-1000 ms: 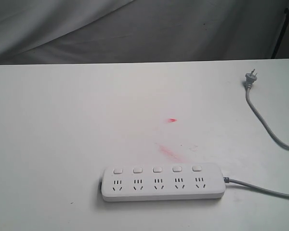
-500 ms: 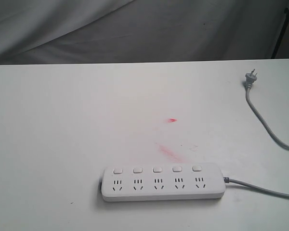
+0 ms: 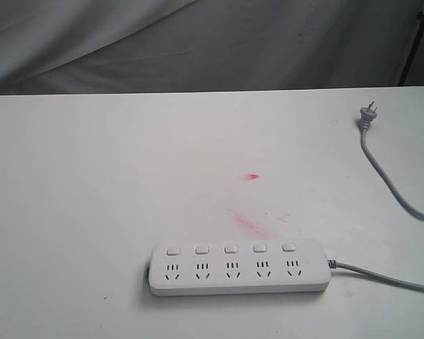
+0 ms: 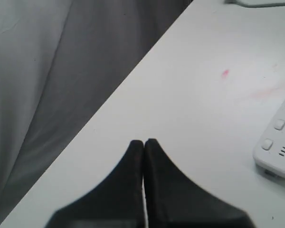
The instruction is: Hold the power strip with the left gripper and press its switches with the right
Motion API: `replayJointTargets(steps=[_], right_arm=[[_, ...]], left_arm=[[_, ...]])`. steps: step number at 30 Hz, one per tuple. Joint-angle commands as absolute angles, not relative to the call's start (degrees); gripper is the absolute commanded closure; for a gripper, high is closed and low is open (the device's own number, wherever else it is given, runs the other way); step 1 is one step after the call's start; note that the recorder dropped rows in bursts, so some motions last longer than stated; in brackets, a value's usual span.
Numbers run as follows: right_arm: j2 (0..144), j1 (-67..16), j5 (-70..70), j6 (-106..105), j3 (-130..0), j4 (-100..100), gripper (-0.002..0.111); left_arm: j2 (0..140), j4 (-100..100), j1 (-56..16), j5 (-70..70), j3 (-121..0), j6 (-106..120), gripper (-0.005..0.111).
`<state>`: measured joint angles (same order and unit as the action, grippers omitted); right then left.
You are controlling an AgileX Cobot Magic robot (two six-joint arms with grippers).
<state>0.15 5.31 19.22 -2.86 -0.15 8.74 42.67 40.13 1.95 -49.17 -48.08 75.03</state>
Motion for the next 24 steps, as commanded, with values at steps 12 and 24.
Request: replayJointTargets(steps=[12,24], right_arm=[[0.0,5.7,19.1,-2.7,0.0,8.2,0.108],[0.0,5.7,19.1,-2.7,0.0,8.2,0.108]], left_arm=[[51.4,44.2,8.7,-65.7,-48.3,92.8,0.107],[58.1,44.9,12.4,-70.0,-48.3,101.0,0.107]])
